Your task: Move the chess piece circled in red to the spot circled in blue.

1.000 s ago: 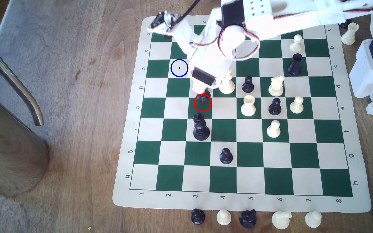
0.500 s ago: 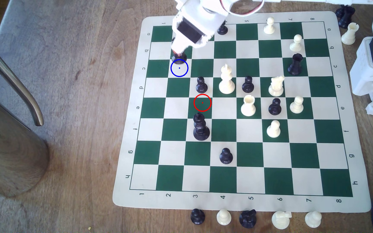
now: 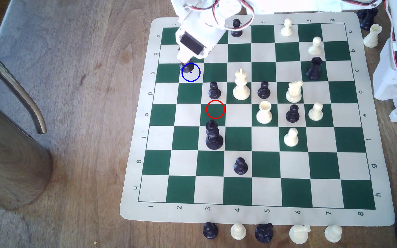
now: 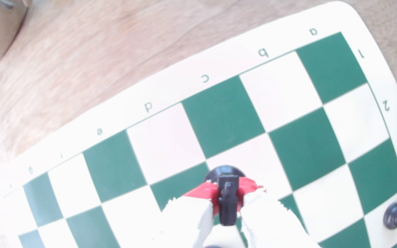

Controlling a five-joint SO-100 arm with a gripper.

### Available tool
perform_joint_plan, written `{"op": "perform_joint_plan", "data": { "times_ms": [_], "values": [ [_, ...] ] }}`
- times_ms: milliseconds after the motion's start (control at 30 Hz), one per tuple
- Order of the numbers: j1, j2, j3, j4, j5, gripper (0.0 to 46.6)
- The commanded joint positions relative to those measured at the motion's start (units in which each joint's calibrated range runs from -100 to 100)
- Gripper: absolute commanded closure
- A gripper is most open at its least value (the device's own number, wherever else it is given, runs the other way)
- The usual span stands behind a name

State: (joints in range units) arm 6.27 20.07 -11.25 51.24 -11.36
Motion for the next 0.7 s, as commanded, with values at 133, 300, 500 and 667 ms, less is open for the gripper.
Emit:
{"op": "perform_joint_plan", "data": {
  "times_ms": [133,300,500,667],
  "values": [
    [1.9,1.5,-8.5,-1.3,0.8,46.3],
    [2.8,3.2,-9.1,-1.3,1.1,46.3],
    [2.8,4.6,-9.1,-1.3,1.3,46.3],
    [2.5,5.0,-9.3,-1.3,1.3,46.3]
  ]
}}
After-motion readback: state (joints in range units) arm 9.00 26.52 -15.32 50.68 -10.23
